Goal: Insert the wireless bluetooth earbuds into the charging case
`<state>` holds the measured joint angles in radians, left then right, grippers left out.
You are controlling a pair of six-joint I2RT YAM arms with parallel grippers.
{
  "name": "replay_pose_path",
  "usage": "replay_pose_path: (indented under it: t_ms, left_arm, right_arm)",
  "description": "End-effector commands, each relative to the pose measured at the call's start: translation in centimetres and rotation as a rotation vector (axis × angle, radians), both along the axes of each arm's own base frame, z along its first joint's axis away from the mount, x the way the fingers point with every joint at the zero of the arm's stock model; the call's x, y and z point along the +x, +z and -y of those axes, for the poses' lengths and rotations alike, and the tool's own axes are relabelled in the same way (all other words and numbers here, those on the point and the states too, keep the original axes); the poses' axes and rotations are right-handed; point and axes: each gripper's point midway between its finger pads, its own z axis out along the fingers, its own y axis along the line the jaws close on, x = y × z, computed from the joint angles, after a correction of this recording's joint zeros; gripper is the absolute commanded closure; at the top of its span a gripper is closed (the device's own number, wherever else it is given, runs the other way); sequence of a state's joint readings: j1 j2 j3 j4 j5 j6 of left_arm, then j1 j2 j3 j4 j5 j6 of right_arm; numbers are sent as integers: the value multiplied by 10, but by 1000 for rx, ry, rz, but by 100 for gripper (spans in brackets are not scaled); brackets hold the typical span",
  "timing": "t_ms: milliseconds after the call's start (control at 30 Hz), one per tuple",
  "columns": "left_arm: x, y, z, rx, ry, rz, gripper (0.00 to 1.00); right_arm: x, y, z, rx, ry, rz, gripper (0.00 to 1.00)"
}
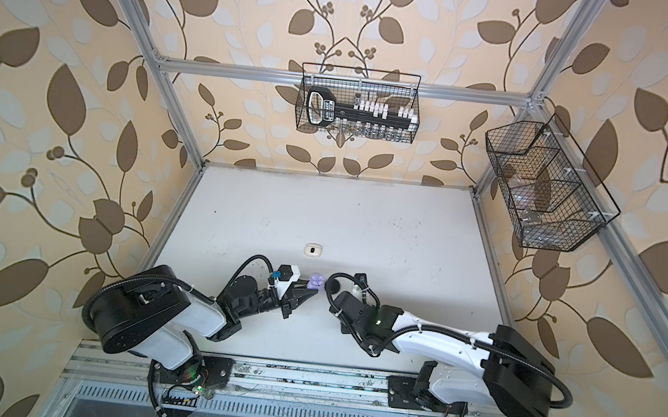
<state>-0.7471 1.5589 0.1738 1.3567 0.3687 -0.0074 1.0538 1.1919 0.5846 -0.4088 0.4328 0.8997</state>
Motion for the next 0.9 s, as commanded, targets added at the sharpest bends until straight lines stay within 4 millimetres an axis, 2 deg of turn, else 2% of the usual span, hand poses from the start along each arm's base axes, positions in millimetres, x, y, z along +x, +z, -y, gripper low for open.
replay_pose_path:
  t_ms: [0, 233, 400, 667, 867]
  left_arm:
    - [-1, 22, 15, -62, -55, 55, 100]
    - [-11, 28, 35, -84, -126, 49, 100]
    - [-19, 31, 51, -94, -153, 51, 100]
    - [-28, 38, 62, -114, -165, 53, 100]
    - [-24, 42, 61, -125, -140, 50, 100]
  right_arm:
    - [8, 28, 7, 59, -71, 95, 82]
    - [12, 92, -5, 253, -79, 243, 83]
    - [14, 121, -20, 338, -79, 346, 84]
    - [17, 141, -31, 404, -93, 450, 86]
    - [15, 136, -37, 391, -87, 452, 85]
